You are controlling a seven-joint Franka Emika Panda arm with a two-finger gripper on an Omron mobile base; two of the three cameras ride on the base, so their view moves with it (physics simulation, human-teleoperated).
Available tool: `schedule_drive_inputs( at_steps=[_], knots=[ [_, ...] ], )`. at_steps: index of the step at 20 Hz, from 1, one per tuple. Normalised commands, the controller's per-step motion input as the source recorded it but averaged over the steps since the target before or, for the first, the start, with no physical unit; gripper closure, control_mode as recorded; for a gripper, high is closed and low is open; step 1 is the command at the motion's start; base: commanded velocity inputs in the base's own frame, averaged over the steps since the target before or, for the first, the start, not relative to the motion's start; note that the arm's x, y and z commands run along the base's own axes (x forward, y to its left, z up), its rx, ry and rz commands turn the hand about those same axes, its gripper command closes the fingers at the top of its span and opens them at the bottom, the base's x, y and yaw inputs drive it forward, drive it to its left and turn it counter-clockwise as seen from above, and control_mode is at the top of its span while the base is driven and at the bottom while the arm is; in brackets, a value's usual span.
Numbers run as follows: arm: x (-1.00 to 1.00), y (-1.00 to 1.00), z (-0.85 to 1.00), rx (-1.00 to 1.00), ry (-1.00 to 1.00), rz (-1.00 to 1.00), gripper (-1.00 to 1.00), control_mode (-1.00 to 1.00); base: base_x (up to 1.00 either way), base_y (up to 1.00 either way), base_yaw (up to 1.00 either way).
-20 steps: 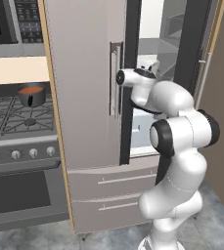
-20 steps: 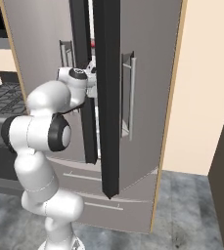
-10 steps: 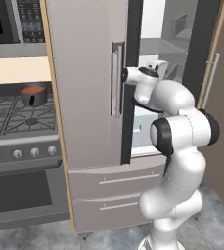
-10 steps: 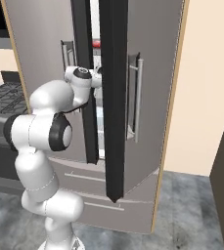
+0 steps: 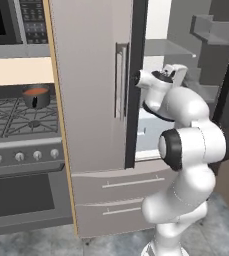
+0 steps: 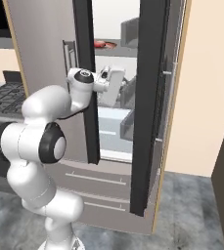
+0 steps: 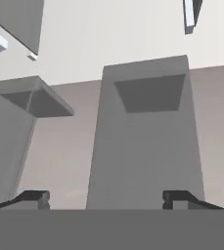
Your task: Retrieve the steak from the fridge and place it on the saucepan with marinade on the stove.
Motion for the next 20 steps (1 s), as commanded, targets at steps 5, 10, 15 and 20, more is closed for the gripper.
schedule_drive_inputs(
  at_steps=[5, 10, 15, 20],
  knots=[
    [-0.77, -1.0, -0.17, 0.11, 0.0, -0.21, -1.0, -1.0, 0.0, 0.0, 0.0],
    [-0.77, -1.0, -0.16, 0.21, 0.0, -0.15, -1.0, -1.0, 0.0, 0.0, 0.0],
    [-0.63, -0.81, -0.1, 0.33, -0.07, 0.0, -1.0, -1.0, 0.0, 0.0, 0.0],
    [-0.73, 0.17, 0.0, 0.16, -0.25, 0.07, -1.0, -1.0, 0.0, 0.0, 0.0]
  ],
)
